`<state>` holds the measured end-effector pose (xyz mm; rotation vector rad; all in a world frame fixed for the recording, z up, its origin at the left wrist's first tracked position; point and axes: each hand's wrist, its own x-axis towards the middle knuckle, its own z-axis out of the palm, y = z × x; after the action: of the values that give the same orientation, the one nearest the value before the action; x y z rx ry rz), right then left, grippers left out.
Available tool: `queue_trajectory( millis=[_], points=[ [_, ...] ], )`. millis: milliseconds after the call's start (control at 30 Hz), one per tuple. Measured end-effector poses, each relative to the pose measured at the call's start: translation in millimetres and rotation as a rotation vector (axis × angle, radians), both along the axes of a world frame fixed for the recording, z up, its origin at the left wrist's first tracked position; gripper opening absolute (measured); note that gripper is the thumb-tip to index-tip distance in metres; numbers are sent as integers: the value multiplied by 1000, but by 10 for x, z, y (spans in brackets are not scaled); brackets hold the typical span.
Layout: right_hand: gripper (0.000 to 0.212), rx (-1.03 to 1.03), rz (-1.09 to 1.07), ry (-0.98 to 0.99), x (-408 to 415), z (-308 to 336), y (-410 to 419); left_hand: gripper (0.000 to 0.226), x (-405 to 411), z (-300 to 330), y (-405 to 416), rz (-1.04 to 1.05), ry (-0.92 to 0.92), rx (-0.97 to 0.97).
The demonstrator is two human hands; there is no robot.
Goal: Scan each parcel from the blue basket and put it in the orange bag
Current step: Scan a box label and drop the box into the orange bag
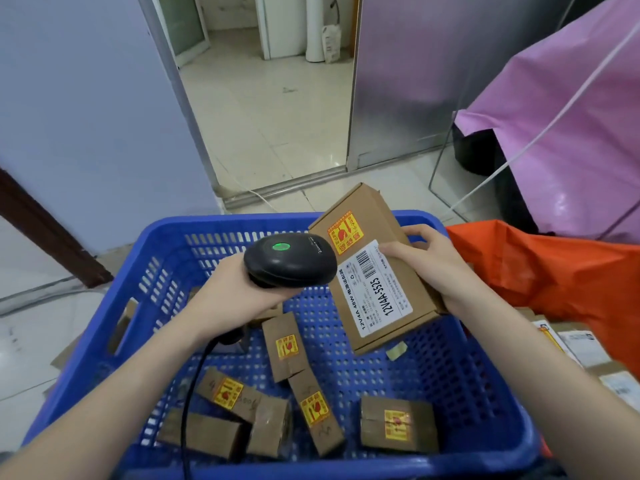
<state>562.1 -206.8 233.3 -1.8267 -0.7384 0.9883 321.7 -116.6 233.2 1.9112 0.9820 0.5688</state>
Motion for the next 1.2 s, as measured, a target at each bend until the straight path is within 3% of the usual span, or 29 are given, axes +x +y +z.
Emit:
queue_trajectory(
  millis=[900, 1200],
  points=[
    [43, -8, 46, -17, 75, -54, 39, 39, 77, 31, -25, -101, 19, 6],
    [44, 38, -26, 22, 198, 44, -1, 26, 157, 67, -106, -47, 2, -33]
  ],
)
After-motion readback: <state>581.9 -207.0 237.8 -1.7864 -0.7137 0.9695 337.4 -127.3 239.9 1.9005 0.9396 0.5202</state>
